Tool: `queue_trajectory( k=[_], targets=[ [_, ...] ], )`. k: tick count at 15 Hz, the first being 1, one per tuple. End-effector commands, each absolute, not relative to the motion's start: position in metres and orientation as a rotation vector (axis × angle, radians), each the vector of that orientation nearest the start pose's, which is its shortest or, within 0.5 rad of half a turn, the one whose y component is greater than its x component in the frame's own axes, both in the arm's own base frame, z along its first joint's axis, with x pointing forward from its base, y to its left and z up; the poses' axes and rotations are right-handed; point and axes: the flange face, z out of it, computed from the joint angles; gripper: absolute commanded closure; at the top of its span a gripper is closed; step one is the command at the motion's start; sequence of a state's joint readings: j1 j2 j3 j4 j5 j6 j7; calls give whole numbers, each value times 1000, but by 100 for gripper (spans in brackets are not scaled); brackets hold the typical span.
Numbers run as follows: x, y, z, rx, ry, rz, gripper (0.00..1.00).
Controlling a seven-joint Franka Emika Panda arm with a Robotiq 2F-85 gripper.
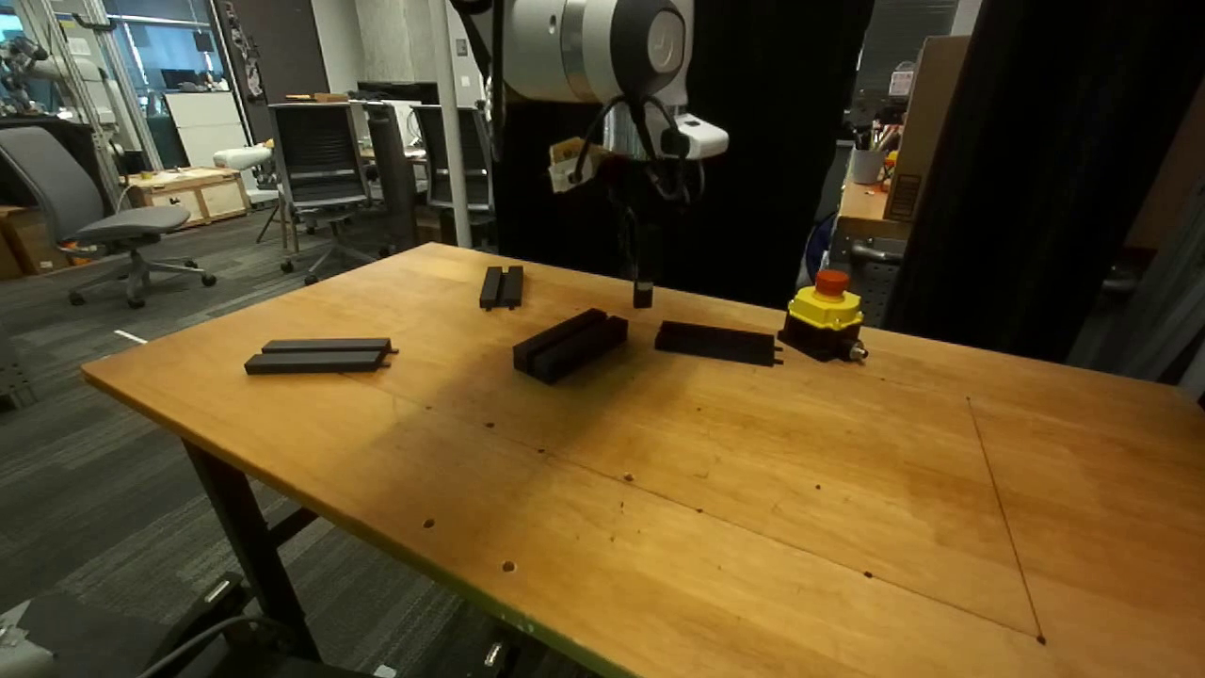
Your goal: Stack up the black pads
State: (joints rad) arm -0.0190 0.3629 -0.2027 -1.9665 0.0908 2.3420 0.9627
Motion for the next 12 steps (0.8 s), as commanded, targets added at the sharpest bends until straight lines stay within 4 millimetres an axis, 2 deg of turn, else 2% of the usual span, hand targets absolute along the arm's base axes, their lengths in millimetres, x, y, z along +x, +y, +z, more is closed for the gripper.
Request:
queue_trajectory(
  k=[1,3,7,9,12],
  targets=[
    [613,-140,278,-2365,2054,16,0],
    [616,-145,268,-2245,2165,38,0],
    [625,-159,261,-2000,2318,25,0],
    [630,-168,257,-1941,2353,16,0],
    [637,-180,252,-1948,2356,-9,0]
  ],
)
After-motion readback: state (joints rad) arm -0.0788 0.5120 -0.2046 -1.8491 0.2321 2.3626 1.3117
